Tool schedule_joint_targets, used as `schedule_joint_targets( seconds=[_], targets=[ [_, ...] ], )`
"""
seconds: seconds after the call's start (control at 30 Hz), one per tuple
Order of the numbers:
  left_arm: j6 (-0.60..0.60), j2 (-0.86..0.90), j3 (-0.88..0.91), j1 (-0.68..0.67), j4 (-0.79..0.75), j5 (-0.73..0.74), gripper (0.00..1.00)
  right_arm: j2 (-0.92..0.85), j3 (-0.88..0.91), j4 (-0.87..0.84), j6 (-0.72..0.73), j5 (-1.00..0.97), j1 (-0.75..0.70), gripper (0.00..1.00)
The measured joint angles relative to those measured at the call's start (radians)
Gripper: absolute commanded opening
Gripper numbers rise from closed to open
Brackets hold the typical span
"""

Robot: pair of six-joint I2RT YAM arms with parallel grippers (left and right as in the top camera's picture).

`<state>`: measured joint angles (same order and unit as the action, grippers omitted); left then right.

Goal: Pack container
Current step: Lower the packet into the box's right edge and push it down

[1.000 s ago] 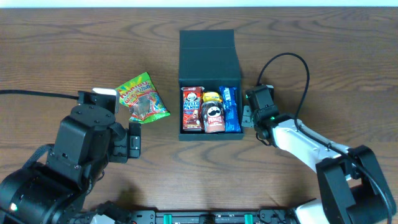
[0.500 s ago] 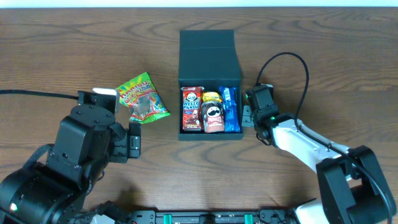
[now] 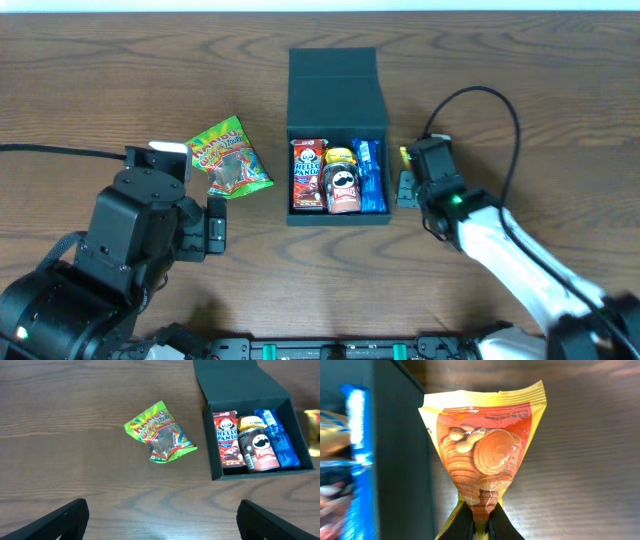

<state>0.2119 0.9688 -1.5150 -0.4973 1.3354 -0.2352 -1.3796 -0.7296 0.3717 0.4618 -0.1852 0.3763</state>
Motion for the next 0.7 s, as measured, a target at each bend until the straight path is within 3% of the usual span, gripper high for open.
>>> schedule_joint_targets(
  seconds=[0.27,0.7],
  targets=[
    [0.0,0.0,0.0,0.0,0.0,0.0,0.95,0.183,0.0,0.047,0.005,0.117,0.0,0.05],
    [0.0,0.0,0.0,0.0,0.0,0.0,0.95,0.205,0.0,-0.023,0.054,0.298,0.031,0.06]
  ],
)
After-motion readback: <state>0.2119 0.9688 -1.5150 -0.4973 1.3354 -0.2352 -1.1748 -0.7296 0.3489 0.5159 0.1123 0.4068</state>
